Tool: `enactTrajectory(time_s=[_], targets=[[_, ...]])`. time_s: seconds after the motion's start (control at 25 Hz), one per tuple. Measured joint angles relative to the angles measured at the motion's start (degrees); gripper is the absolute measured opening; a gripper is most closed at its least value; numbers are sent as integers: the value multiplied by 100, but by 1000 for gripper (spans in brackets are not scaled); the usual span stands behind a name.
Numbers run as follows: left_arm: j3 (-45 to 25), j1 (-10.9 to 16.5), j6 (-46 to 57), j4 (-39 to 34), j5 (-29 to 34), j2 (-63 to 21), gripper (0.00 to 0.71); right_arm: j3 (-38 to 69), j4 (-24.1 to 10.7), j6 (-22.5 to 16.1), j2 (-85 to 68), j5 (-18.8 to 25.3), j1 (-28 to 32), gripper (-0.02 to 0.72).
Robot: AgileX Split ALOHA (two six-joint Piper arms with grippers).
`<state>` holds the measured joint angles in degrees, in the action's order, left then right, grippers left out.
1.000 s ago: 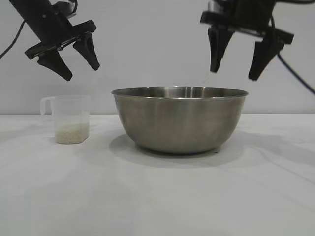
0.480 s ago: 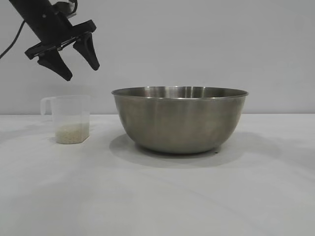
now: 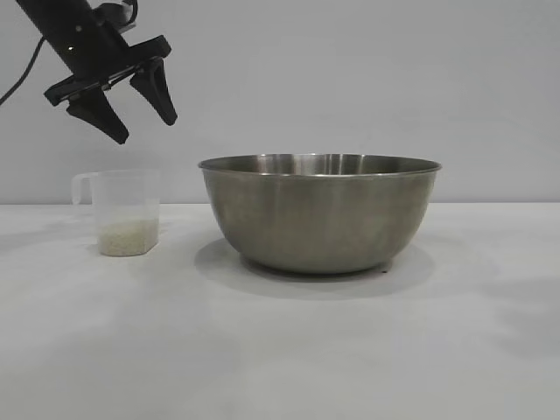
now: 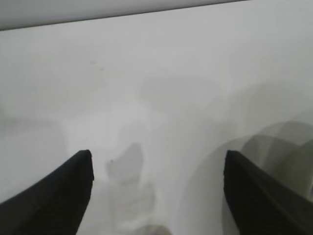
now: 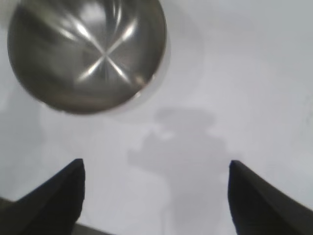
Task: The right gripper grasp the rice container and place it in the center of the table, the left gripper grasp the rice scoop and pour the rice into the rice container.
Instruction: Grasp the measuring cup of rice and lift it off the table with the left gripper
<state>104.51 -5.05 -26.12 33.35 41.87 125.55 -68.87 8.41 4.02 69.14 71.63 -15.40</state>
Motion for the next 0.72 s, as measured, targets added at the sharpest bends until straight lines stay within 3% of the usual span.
enactTrajectory(time_s=[0.36,0.72], targets=[[0,0,0,0,0,0,550,2195,-337,-159,-2385,-16,0,514],[0,0,0,0,0,0,550,3392,-486,-168,-4686,-622,0,514]])
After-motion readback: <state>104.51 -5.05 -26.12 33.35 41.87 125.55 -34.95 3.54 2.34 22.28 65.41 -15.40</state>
